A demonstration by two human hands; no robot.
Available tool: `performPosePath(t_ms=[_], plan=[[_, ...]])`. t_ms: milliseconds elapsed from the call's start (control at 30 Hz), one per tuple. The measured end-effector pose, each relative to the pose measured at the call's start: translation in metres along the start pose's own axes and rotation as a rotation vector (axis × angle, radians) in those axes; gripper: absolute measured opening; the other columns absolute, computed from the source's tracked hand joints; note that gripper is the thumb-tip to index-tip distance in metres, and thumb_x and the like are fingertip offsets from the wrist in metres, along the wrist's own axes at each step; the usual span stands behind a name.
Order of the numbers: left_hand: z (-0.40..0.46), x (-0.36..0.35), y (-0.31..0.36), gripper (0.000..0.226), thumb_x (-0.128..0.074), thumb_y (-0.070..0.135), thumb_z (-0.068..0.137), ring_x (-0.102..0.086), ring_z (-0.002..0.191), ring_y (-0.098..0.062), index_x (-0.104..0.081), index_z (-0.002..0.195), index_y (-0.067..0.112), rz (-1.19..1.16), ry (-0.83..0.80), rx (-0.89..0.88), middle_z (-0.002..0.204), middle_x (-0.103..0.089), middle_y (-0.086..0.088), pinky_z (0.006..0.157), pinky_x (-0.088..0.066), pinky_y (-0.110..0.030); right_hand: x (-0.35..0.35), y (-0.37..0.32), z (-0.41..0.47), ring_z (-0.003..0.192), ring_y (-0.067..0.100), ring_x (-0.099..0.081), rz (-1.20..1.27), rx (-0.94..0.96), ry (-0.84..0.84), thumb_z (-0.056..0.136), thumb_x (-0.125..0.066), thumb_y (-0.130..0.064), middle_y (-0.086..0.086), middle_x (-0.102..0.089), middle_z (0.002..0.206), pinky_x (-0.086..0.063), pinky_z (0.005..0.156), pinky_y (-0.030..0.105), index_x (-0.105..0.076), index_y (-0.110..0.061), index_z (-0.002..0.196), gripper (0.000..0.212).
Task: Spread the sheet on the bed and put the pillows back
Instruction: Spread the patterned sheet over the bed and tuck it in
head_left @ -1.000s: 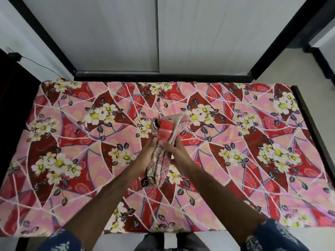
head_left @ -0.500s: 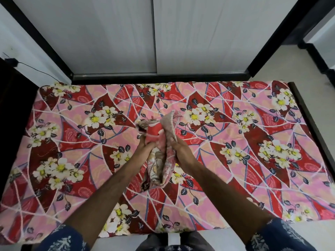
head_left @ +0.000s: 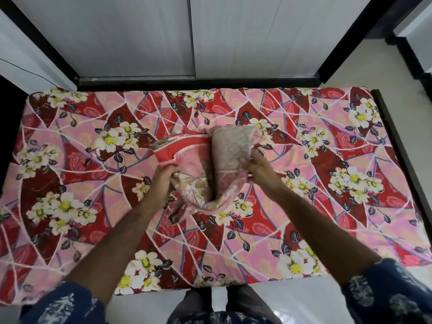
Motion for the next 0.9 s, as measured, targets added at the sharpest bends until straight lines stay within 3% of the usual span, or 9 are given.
performPosePath(t_ms=[167,333,467,533,633,733,767,833,900], plan=[[-0.008,-0.034,0.03,0.019,-0.054,0.013,0.083,-0.06,0.059,-0.018,-0.071,0.077,0.017,-0.181,0.009,0.008,0.066,-0.064,-0.004,0.057,-0.049,-0.026,-0.075,-0.017,-0.019,0.128,0.013,-0.058,-0.13,0.077,-0.188,0.093,-0.064,-0.047,-0.005,-0.058,0.14,-0.047,0.109,0.046,-0.046,-0.034,0.142,0.054],[-0.009,-0.026,0.04,0.022,-0.046,0.016,0.092,-0.062,0.058,-0.019,-0.064,0.081,0.009,-0.228,0.003,0.093,0.065,-0.064,-0.005,0.061,-0.05,-0.029,-0.096,-0.037,-0.036,0.119,-0.011,-0.057,-0.131,0.09,-0.508,0.078,-0.081,-0.011,-0.009,-0.048,0.141,-0.048,0.095,0.015,-0.026,-0.025,0.149,0.091],[-0.015,-0.023,0.049,0.027,-0.043,0.011,0.096,-0.062,0.054,-0.016,-0.062,0.077,0.009,-0.306,0.042,0.091,0.057,-0.064,-0.001,0.062,-0.05,-0.028,-0.098,-0.03,-0.048,0.149,0.005,-0.031,-0.264,0.166,-0.628,0.073,-0.085,-0.023,-0.006,-0.019,0.166,-0.037,0.114,0.025,0.006,-0.028,0.161,0.126],[-0.019,-0.024,0.052,0.028,-0.044,0.014,0.097,-0.062,0.059,-0.017,-0.063,0.077,0.01,-0.343,0.026,0.088,0.06,-0.064,-0.001,0.063,-0.05,-0.028,-0.095,-0.027,-0.047,0.153,0.004,-0.02,-0.342,0.262,-0.537,0.08,-0.084,-0.029,-0.011,-0.014,0.169,-0.027,0.123,0.032,-0.002,-0.034,0.16,0.115],[-0.022,-0.026,0.048,0.031,-0.046,0.029,0.101,-0.065,0.08,-0.024,-0.069,0.092,0.01,-0.353,0.018,0.096,0.08,-0.07,-0.006,0.074,-0.051,-0.034,-0.087,-0.029,-0.04,0.147,-0.001,-0.031,-0.281,0.311,-0.327,0.097,-0.062,-0.017,-0.013,-0.033,0.162,-0.029,0.123,0.035,-0.028,-0.032,0.155,0.068],[-0.037,-0.049,0.049,0.057,-0.049,0.058,0.095,-0.069,0.105,-0.026,-0.064,0.126,0.012,-0.381,-0.183,0.087,0.108,-0.074,-0.01,0.089,-0.057,-0.037,-0.083,-0.035,-0.032,0.088,-0.01,-0.061,-0.175,0.218,-0.222,0.105,-0.05,-0.01,-0.028,-0.068,0.098,-0.047,0.081,0.013,-0.062,-0.025,0.113,0.021],[-0.044,-0.058,0.051,0.069,-0.06,0.061,0.085,-0.069,0.108,-0.019,-0.058,0.134,0.012,-0.363,-0.265,0.094,0.113,-0.072,-0.007,0.09,-0.057,-0.033,-0.081,-0.038,-0.028,0.072,-0.007,-0.056,-0.136,0.206,-0.166,0.106,-0.049,-0.014,-0.024,-0.065,0.079,-0.044,0.071,0.015,-0.062,-0.023,0.097,0.018],[-0.054,-0.059,0.052,0.097,-0.076,0.054,0.063,-0.068,0.106,0.002,-0.045,0.146,0.013,-0.187,-0.337,0.111,0.12,-0.068,0.006,0.09,-0.055,-0.02,-0.075,-0.042,-0.025,0.079,0.013,-0.06,-0.059,0.199,-0.077,0.103,-0.052,-0.029,0.001,-0.068,0.083,-0.048,0.074,0.035,-0.064,-0.01,0.098,0.023],[-0.047,-0.047,0.04,0.118,-0.092,0.044,0.053,-0.053,0.134,-0.01,-0.034,0.154,0.024,-0.014,-0.336,0.146,0.145,-0.056,0.008,0.114,-0.042,-0.039,-0.071,-0.039,-0.022,0.091,0.025,-0.066,-0.017,0.184,-0.056,0.101,-0.054,-0.031,0.012,-0.071,0.095,-0.052,0.087,0.049,-0.068,-0.013,0.103,0.023]])
Point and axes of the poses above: each hand's wrist, its own z-axis towards the middle knuckle, its own x-axis out of the back of the hand, y = z × x, the point moved 7 cm from there along z, towards the middle knuckle
